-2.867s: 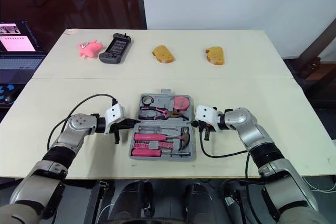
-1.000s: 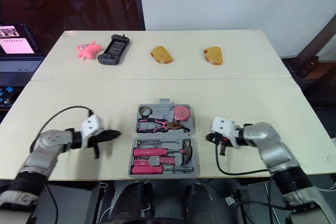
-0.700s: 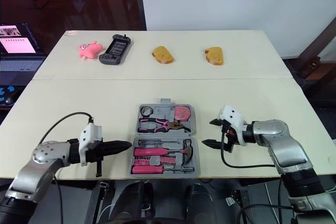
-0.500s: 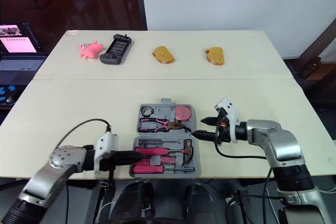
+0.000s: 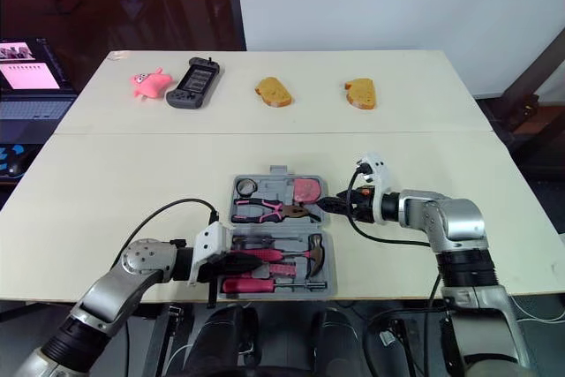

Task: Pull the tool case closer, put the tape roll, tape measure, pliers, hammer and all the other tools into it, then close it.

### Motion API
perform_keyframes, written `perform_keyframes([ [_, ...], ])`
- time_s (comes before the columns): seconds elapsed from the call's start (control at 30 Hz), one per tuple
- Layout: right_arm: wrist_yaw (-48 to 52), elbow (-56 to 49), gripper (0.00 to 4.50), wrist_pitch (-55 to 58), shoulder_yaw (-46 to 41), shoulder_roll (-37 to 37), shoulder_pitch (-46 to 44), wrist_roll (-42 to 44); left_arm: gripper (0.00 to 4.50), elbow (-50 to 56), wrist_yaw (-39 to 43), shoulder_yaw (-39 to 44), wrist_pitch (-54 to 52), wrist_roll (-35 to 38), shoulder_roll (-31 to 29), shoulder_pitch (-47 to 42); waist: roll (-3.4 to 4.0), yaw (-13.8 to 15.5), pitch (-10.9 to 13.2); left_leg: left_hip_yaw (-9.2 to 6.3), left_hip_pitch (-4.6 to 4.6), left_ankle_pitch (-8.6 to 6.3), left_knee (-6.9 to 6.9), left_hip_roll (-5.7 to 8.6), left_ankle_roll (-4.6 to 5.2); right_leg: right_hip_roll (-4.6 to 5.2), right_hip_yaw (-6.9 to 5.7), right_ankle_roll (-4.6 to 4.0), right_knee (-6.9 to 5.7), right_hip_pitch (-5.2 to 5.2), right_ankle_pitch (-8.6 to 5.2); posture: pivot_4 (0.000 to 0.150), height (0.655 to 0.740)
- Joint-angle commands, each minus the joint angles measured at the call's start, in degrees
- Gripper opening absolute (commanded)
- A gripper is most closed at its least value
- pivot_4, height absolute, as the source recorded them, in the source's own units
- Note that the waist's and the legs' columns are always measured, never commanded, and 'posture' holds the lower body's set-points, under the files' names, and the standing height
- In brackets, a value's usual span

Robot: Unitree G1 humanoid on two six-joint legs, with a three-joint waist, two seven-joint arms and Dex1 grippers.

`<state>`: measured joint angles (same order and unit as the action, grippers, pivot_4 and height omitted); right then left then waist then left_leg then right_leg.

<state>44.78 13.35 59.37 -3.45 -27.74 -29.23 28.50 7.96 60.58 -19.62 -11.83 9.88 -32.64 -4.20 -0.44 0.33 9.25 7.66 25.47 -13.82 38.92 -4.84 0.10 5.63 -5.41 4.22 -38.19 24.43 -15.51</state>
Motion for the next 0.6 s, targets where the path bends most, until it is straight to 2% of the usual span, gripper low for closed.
perform_keyframes([
  [0.03,-1.8,5.7,4.48,-2.1,-0.7,2.6,-3.6,-0.7,0.00,0.7,-0.5,-1.9,0.9,-3.1,-1.0,-0.1,0.01,-0.1,0.0,0.01,0.01,0.00,-0.01,0.00,0.00,-0.01,0.00,0.00,0.00,0.01,0.00,0.150,0.7188],
  [0.27,0.0,18.8,4.48,-8.1,0.1,8.6,-9.1,-2.1,0.00,1.0,-1.5,-3.3,0.1,-5.9,-2.4,0.6,0.06,-0.7,0.0,0.04,-0.04,0.01,-0.03,0.00,-0.01,-0.01,-0.01,0.01,-0.01,-0.05,0.00,0.150,0.7188],
  [0.4,5.5,23.8,4.48,-10.7,-1.8,11.5,-11.0,0.1,0.00,1.5,-2.1,-3.0,-0.5,-6.1,-2.7,1.2,0.07,-1.4,0.0,0.02,-0.07,0.01,-0.10,-0.01,-0.01,-0.04,0.00,0.01,-0.02,-0.06,0.00,0.150,0.7188],
  [0.6,14.5,27.8,4.48,-15.0,-3.4,11.7,-12.1,0.6,0.00,1.3,-2.7,-2.8,-0.5,-5.8,-2.5,1.5,0.09,-1.5,0.0,0.06,-0.10,0.04,-0.20,-0.02,-0.06,-0.06,0.01,0.00,-0.02,-0.02,0.00,0.150,0.7188],
])
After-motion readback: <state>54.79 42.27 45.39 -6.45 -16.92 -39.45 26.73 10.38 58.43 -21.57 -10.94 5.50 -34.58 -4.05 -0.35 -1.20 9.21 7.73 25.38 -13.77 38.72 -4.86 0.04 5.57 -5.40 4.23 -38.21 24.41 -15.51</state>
